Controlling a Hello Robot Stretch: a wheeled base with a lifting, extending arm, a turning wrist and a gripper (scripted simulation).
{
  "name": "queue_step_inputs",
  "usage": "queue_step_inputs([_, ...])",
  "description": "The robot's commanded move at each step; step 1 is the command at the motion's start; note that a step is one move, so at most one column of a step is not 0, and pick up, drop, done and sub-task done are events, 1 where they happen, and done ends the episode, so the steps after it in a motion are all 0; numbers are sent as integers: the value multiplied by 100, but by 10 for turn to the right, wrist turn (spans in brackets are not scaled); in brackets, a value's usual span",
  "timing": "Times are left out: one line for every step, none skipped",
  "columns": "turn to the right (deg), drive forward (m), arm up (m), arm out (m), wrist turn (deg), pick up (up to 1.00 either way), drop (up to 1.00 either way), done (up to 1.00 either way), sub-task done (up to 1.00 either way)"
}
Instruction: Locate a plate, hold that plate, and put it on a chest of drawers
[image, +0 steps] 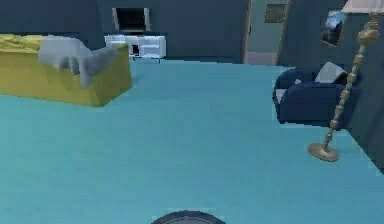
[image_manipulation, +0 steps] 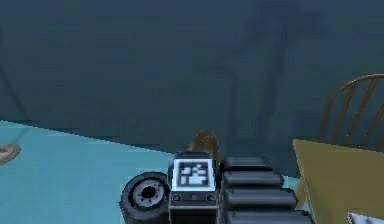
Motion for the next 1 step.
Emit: queue_step_inputs([-330,0,0,0,0,0,0,0,0])
